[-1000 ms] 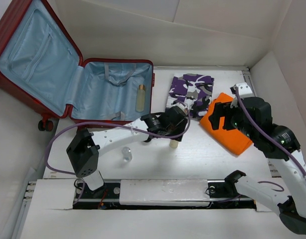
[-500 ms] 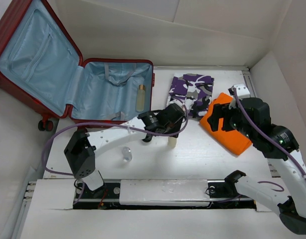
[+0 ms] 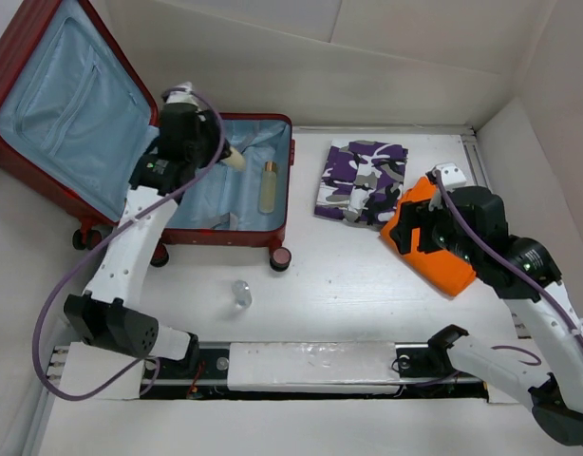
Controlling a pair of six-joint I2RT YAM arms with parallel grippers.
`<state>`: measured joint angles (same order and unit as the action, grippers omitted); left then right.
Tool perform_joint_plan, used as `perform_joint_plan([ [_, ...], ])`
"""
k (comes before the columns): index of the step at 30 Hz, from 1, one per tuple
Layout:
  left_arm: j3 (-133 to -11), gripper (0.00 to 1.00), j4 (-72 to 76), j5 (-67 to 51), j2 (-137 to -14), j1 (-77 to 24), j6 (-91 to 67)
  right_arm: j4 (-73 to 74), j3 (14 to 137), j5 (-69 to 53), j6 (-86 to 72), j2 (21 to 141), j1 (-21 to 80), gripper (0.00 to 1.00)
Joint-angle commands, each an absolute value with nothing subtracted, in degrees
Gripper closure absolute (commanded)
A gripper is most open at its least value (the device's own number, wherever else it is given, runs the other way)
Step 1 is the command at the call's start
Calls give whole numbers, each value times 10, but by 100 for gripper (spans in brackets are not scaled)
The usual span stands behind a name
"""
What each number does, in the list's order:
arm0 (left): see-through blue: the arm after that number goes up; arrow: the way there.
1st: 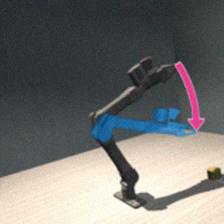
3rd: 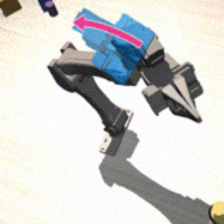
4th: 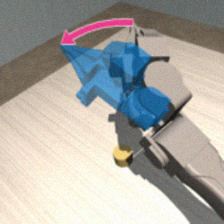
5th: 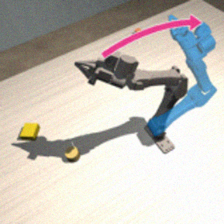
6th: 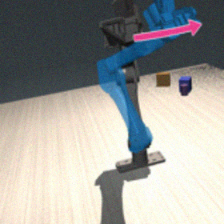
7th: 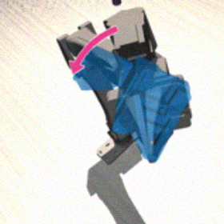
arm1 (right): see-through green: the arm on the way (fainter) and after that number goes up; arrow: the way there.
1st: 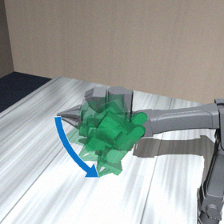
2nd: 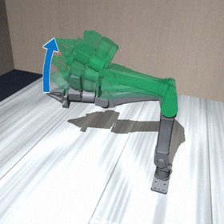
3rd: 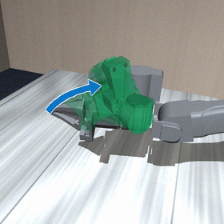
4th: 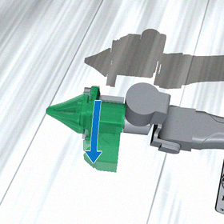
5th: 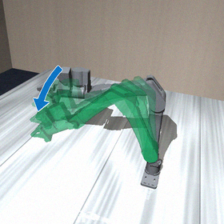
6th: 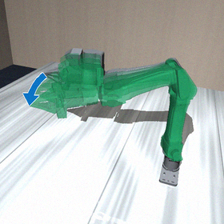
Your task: Pack the luggage
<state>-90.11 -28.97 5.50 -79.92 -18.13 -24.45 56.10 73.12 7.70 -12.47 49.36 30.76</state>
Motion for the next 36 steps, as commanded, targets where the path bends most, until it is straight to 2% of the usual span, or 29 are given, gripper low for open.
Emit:
perform_joint_plan([
  [1, -903, 83, -275, 1, -794, -115, -221, 538, 727, 67, -127, 490, 310, 17],
  [4, -897, 83, -275, 4, -829, -70, -198, 538, 727, 67, -127, 495, 316, 17],
  [9, -892, 87, -315, 76, -882, -70, -175, 538, 727, 67, -132, 495, 316, 17],
  [13, -869, 86, -309, 96, -898, -70, -164, 538, 727, 67, -132, 500, 321, 17],
  [19, -907, 85, -318, 106, -998, -70, -150, 527, 722, 67, -132, 512, 326, 17],
  [23, -945, 82, -303, 106, -1051, -76, -145, 526, 727, 62, -132, 523, 331, 17],
  [30, -1065, 66, -308, 101, -1179, -76, -134, 526, 727, 73, -132, 528, 331, 17],
  [36, -1162, 62, -308, 88, -1270, -76, -129, 538, 732, 92, -137, 539, 331, 17],
])
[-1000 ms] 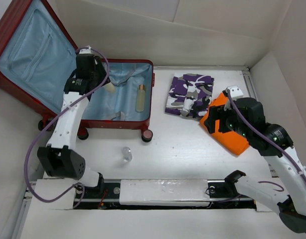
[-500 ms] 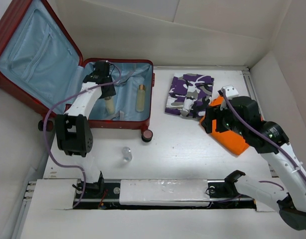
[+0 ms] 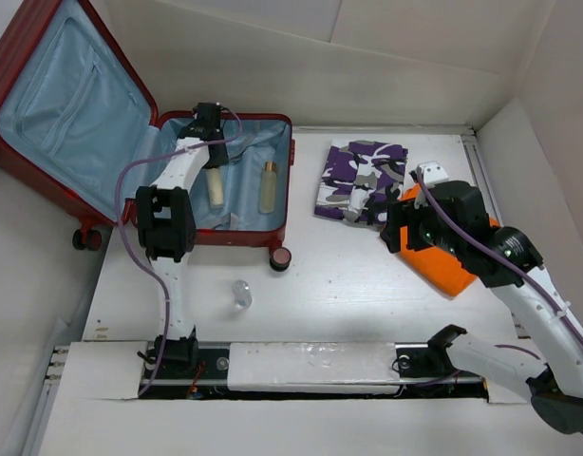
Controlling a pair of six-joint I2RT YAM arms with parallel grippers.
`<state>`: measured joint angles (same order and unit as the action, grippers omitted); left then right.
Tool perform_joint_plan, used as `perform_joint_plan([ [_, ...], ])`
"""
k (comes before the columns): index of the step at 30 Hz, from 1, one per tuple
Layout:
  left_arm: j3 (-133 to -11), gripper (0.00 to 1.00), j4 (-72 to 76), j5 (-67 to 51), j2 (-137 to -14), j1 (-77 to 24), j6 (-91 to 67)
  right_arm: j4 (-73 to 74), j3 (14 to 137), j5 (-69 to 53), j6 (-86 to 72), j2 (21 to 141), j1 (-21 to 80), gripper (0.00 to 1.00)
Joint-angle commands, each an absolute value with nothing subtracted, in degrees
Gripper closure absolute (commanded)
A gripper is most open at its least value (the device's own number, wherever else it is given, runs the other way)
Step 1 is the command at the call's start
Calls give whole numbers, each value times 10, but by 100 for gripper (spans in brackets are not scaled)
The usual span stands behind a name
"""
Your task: Pack the luggage
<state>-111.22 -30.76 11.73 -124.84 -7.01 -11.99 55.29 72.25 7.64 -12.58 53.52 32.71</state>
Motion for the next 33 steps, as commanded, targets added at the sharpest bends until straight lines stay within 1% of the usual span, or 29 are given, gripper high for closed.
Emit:
perform_joint_plan([
  [1, -1171, 60, -308, 83, -1280, -76, -129, 538, 732, 92, -137, 539, 331, 17],
  [4, -1187, 60, -314, 75, -1302, -76, -129, 549, 737, 98, -142, 539, 337, 17],
  [7, -1180, 54, -301, 58, -1289, -76, -135, 549, 737, 104, -149, 539, 337, 17],
  [9, -1172, 46, -295, 51, -1274, -76, -135, 549, 737, 104, -154, 539, 337, 17],
  [10, -1165, 39, -295, 51, -1254, -76, -135, 549, 737, 104, -154, 539, 337, 17],
  [11, -1150, 31, -295, 51, -1240, -76, -135, 549, 737, 104, -154, 539, 337, 17],
  [14, -1115, 25, -279, 43, -1167, -76, -141, 538, 737, 104, -154, 539, 337, 17],
  [16, -1068, 25, -271, 31, -1119, -76, -147, 532, 737, 98, -154, 539, 337, 17],
  [17, -1048, 25, -264, 25, -1066, -87, -147, 532, 737, 92, -154, 539, 337, 17],
  [19, -977, 26, -264, 25, -1008, -103, -147, 518, 737, 87, -154, 539, 337, 17],
  [20, -948, 26, -264, 25, -946, -123, -152, 518, 732, 87, -154, 539, 342, 17],
  [21, -883, 27, -264, 25, -914, -133, -152, 510, 725, 81, -149, 539, 342, 17],
  [22, -847, 27, -264, 32, -882, -144, -160, 502, 725, 81, -149, 539, 342, 17],
  [23, -812, 27, -264, 32, -817, -161, -175, 502, 718, 76, -149, 539, 342, 17],
  [24, -776, 27, -264, 20, -784, -161, -184, 494, 709, 69, -149, 539, 342, 17],
  [25, -708, 26, -274, 9, -754, -166, -194, 485, 709, 69, -142, 539, 342, 17],
  [26, -675, 26, -286, -14, -724, -166, -206, 485, 701, 63, -142, 539, 347, 17],
  [27, -643, 26, -292, -31, -664, -166, -222, 476, 694, 57, -142, 539, 347, 17],
  [29, -562, 25, -310, -67, -615, -166, -238, 469, 686, 51, -137, 539, 347, 17],
  [33, -481, 23, -362, -128, -522, -166, -257, 456, 681, 46, -137, 545, 359, 17],
])
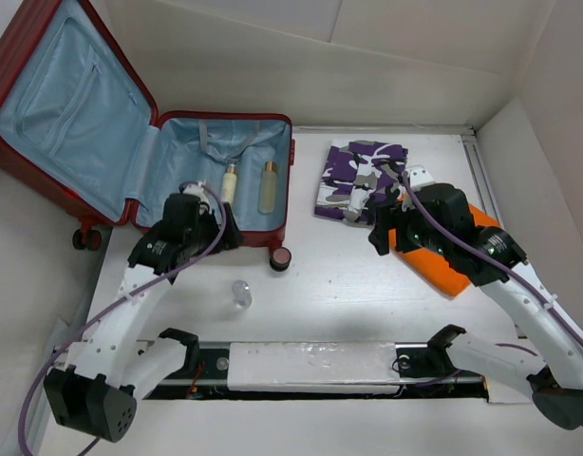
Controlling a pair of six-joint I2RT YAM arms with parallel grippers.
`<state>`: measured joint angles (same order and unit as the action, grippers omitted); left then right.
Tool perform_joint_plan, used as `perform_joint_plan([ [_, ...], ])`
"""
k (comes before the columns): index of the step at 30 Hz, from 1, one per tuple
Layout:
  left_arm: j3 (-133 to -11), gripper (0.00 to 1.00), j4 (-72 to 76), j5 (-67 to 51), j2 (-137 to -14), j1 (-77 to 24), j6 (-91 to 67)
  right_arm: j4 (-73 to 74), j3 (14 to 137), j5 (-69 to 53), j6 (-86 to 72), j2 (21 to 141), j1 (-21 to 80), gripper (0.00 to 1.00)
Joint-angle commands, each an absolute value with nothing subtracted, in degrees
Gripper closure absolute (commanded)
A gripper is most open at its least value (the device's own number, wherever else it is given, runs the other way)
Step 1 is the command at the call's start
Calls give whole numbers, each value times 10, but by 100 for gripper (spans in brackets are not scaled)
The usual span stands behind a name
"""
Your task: Pack the luggage
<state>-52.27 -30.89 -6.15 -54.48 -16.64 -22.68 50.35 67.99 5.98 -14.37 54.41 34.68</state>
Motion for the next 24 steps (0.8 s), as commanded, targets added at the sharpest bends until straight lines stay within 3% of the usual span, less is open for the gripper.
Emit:
perform_joint_plan([
  [1, -475, 23, -371, -128, -506, -166, -257, 451, 681, 46, -137, 545, 359, 17],
  [9, -427, 26, -395, -195, -433, -166, -219, 456, 676, 51, -137, 550, 381, 17],
  [16, -432, 26, -410, -219, -466, -181, -171, 467, 664, 62, -142, 539, 387, 17],
  [24, -470, 28, -428, -47, -494, -355, -260, 467, 658, 67, -148, 539, 387, 17],
])
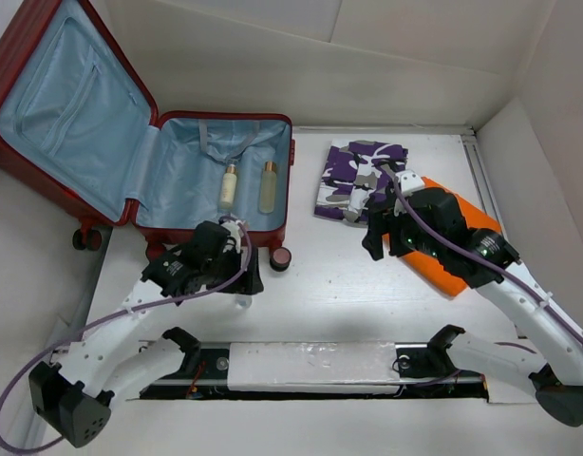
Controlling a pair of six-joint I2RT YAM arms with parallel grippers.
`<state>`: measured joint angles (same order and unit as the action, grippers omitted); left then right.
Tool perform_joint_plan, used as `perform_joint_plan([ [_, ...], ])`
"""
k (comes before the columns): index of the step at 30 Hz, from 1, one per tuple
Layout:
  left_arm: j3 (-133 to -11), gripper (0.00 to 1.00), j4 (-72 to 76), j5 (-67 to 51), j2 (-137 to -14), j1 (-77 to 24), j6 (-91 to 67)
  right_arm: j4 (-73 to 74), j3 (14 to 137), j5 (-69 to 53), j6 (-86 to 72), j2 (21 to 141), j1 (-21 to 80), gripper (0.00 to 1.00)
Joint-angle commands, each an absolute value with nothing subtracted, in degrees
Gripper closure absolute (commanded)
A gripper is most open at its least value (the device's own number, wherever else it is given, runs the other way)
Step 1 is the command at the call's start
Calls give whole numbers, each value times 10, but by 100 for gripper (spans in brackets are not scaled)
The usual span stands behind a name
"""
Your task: Pack the luggage
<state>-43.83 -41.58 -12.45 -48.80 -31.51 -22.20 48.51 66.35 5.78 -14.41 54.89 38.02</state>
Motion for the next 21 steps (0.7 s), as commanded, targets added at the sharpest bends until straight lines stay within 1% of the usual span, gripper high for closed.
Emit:
perform_joint_plan([
  [1, -477, 28, -436, -35, -499, -366, -267, 467, 658, 67, -148, 539, 387, 17],
  [7, -477, 34, -450, 13, -524, -378, -291, 467, 658, 74, -148, 539, 387, 17],
  [8, -477, 37, -457, 13, -524, -378, -296, 467, 658, 74, -148, 539, 387, 17],
  [12, -477, 41, -457, 13, -547, -378, -296, 472, 658, 80, -148, 539, 387, 17],
  [14, -477, 46, -457, 13, -553, -378, -296, 472, 658, 86, -148, 539, 387, 17],
  [16, -472, 57, -457, 13, -553, -378, -301, 472, 658, 86, -142, 539, 387, 17],
  [20, -465, 58, -462, 13, -553, -378, -307, 472, 653, 86, -142, 539, 387, 17],
  [21, -465, 62, -462, 13, -553, -378, -307, 472, 653, 86, -142, 539, 387, 17],
])
